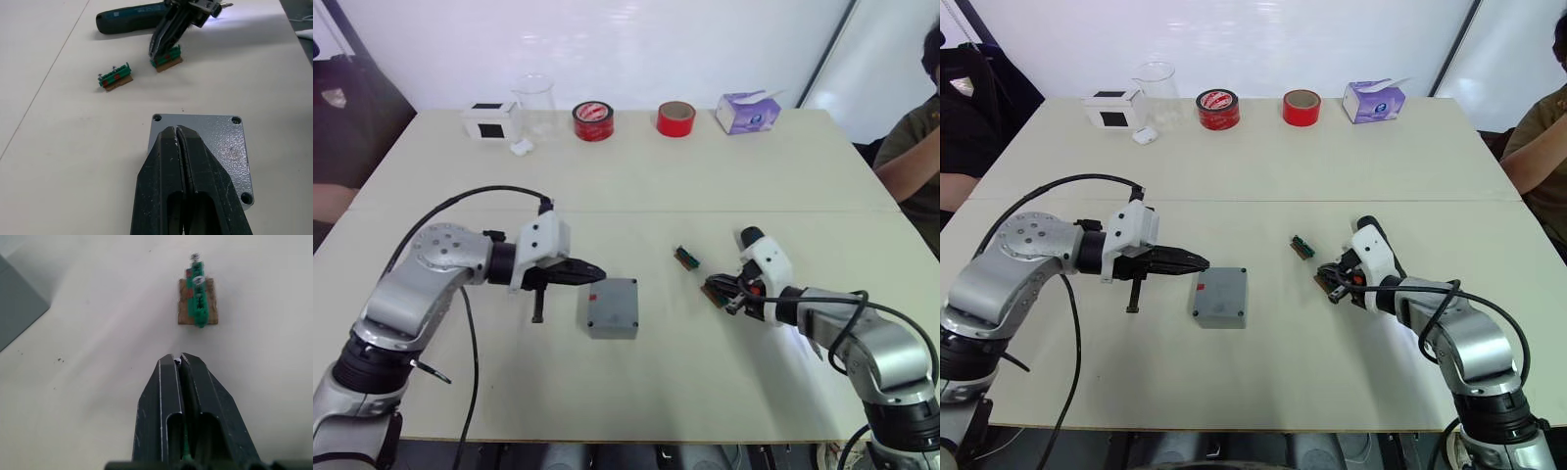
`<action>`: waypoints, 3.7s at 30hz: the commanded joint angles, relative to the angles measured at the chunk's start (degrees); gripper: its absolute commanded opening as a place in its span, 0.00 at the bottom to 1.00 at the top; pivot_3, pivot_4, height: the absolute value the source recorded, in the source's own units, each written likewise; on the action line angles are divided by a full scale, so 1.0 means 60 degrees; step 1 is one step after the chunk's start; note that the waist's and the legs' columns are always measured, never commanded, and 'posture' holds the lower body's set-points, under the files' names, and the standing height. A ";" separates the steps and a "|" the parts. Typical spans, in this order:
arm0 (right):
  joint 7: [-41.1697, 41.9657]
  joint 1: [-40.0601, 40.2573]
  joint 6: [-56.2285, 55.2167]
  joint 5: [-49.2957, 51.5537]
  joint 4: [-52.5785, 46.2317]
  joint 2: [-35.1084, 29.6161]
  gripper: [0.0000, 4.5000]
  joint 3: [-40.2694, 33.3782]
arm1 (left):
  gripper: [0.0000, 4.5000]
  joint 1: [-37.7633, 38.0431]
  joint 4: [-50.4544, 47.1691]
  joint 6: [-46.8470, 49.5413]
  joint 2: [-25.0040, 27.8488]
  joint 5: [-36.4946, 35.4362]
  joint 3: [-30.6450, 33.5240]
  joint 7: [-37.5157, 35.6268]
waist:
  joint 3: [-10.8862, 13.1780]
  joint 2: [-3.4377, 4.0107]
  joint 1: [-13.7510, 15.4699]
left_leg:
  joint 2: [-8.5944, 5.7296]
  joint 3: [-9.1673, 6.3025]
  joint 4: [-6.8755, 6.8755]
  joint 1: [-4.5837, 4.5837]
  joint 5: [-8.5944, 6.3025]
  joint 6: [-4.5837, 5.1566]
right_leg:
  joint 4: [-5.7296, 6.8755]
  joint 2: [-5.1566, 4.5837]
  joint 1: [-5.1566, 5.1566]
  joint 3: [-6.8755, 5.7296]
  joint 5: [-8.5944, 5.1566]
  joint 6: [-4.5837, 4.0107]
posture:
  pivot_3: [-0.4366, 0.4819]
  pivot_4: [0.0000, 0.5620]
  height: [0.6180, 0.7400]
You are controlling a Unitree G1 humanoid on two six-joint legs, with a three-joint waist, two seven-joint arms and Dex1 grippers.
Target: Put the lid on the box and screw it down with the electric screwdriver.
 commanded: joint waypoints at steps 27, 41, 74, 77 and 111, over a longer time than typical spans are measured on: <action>0.0056 -0.3673 0.2056 0.2149 -0.0752 0.0707 0.02 0.2478 | 0.00 0.1247 -0.0581 -0.0212 0.0523 0.0076 0.0348 0.0531 | 0.0000 0.0000 -0.0013 | 0.0005 -0.0004 0.0012 -0.0009 -0.0001 0.0001 | -0.0002 -0.0017 0.0000 -0.0005 0.0001 0.0001 | 0.48 0.27 0.99; 0.0231 -0.3813 0.1627 0.1712 -0.0250 0.0658 0.02 0.2839 | 0.00 0.1257 -0.0709 -0.0165 0.0475 0.0080 0.0251 0.0706 | 0.0000 0.0000 -0.0008 | 0.0006 -0.0005 0.0012 -0.0009 -0.0001 0.0001 | -0.0002 -0.0017 0.0000 -0.0006 0.0001 0.0001 | 0.48 0.27 0.99; 0.1623 -0.4377 0.3106 0.2444 -0.0771 -0.2257 1.00 0.0894 | 0.00 0.0943 -0.0945 -0.0036 0.0078 -0.0128 0.0115 0.0822 | 0.0002 0.0002 0.0001 | 0.0008 -0.0008 0.0013 -0.0011 -0.0002 0.0003 | -0.0005 -0.0015 0.0000 -0.0008 0.0001 0.0002 | 0.48 0.27 0.99; 0.1772 -0.4393 0.3624 0.2117 -0.0211 -0.3683 1.00 0.1054 | 0.00 0.0797 -0.1083 -0.0067 0.0052 -0.0343 0.0220 0.0678 | 0.0003 0.0002 0.0013 | 0.0008 -0.0005 0.0012 -0.0012 -0.0002 0.0003 | -0.0007 -0.0019 0.0000 -0.0007 0.0001 0.0001 | 0.48 0.27 0.99; 0.3486 -0.7297 0.4790 -0.1056 0.5526 -0.3862 0.42 0.6458 | 0.00 0.0832 -0.1265 -0.0121 0.0093 -0.0716 0.0383 0.1009 | 0.0002 0.0002 -0.0047 | 0.0012 0.0012 0.0013 -0.0013 -0.0005 0.0008 | -0.0032 -0.0006 -0.0002 0.0004 0.0003 0.0003 | 0.48 0.27 0.99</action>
